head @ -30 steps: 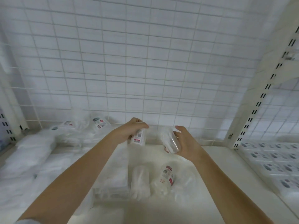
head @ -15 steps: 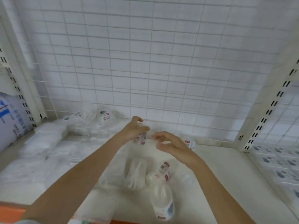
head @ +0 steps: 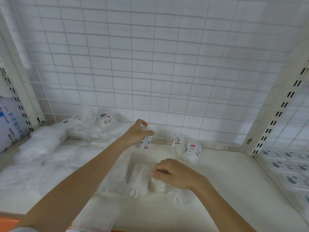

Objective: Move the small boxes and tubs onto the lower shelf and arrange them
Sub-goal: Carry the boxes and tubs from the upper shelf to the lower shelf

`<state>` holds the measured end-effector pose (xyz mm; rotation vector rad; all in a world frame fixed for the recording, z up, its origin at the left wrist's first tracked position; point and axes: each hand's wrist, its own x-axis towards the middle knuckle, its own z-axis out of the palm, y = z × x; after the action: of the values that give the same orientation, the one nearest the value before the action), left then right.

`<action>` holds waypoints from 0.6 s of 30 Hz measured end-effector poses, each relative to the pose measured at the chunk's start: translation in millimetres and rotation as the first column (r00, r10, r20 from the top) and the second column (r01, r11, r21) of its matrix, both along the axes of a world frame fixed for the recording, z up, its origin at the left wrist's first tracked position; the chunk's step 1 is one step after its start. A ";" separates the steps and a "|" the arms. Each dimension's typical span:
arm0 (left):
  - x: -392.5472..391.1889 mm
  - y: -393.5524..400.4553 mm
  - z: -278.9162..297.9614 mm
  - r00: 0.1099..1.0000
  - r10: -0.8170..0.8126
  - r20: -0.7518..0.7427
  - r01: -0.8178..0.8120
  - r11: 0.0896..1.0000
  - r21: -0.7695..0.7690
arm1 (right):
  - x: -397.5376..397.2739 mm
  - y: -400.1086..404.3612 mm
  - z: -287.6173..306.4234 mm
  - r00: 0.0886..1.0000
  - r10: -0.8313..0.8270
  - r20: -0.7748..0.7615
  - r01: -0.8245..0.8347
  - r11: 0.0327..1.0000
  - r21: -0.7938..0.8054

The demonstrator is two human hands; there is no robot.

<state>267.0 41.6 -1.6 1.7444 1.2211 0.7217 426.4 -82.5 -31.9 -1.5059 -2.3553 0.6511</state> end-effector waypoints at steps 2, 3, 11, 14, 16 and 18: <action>-0.4 3.5 1.2 1.000 -0.001 -0.003 0.001 1.000 -0.001 | -0.1 3.5 -1.4 0.999 0.004 0.035 -0.005 1.000 0.013; -0.5 5.3 1.6 1.000 -0.004 -0.002 0.004 1.000 -0.004 | -0.2 5.4 -2.2 0.999 0.000 0.048 -0.001 1.000 0.021; 4.0 13.1 -0.6 0.999 -0.019 -0.026 0.018 1.000 -0.023 | 2.9 15.0 -7.1 0.994 -0.071 0.088 0.063 0.994 0.091; 4.9 11.7 -1.9 0.999 -0.029 -0.021 0.028 0.999 -0.039 | 4.6 17.5 -6.8 0.987 -0.156 0.043 0.150 0.982 0.116; 4.9 10.3 -2.7 0.999 -0.033 -0.001 0.033 0.998 -0.052 | 4.9 19.9 -5.1 0.972 -0.232 -0.043 0.236 0.963 0.129; 4.7 8.9 -2.5 0.999 -0.036 0.017 0.036 0.998 -0.059 | 5.4 22.0 -2.4 0.938 -0.270 -0.217 0.288 0.956 0.056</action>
<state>271.7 50.5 -4.1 1.7049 1.1860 0.6703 431.8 -60.5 -34.3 -1.6086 -1.9423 0.5932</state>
